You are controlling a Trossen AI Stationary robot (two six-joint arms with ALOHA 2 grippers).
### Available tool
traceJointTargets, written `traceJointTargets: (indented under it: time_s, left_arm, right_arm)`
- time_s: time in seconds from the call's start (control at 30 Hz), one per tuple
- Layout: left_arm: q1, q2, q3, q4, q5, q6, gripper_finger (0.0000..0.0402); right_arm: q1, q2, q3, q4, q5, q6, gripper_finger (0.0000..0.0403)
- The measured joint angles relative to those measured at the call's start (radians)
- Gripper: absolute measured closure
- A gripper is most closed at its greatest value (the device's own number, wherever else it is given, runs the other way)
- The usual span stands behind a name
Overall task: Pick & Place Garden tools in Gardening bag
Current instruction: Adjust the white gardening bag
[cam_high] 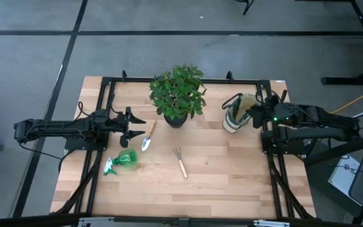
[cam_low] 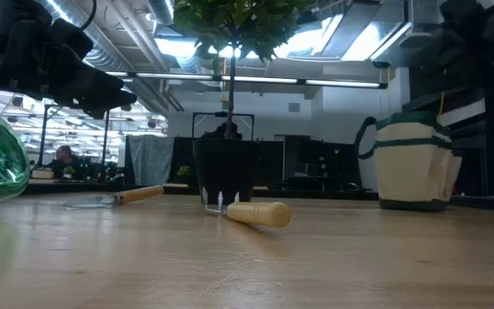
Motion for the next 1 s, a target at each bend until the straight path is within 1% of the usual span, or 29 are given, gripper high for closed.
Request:
traceJointTargets:
  time_s: [0.1,0.27,0.43,0.53,0.7,0.8,0.87,1.0]
  left_arm:
    - [0.0,0.0,0.0,0.0,0.0,0.0,0.0178]
    - [0.0,0.0,0.0,0.0,0.0,0.0,0.0178]
    - [0.0,0.0,0.0,0.0,0.0,0.0,0.0178]
    - [0.0,0.0,0.0,0.0,0.0,0.0,0.0178]
    - [0.0,0.0,0.0,0.0,0.0,0.0,0.0178]
    - [0.0,0.0,0.0,0.0,0.0,0.0,0.0178]
    - [0.0,0.0,0.0,0.0,0.0,0.0,0.0178]
    - [0.0,0.0,0.0,0.0,0.0,0.0,0.0178]
  right_arm:
    - [0.0,0.0,0.013,0.0,-0.052,-0.001,0.0217]
    - [0.0,0.003,0.013,0.003,-0.109,0.002,0.0217]
    - [0.001,0.031,0.013,0.028,-0.178,0.002,0.0217]
    - [0.001,0.062,0.013,0.034,-0.259,0.0,0.0217]
    - [0.001,0.112,0.013,0.03,-0.429,0.002,0.0217]
    - [0.01,0.14,0.013,0.005,-0.511,0.027,0.0217]
    - [0.024,0.16,0.013,-0.031,-0.533,0.065,0.0217]
    - [0.051,0.207,0.013,-0.138,-0.514,0.16,0.0217]
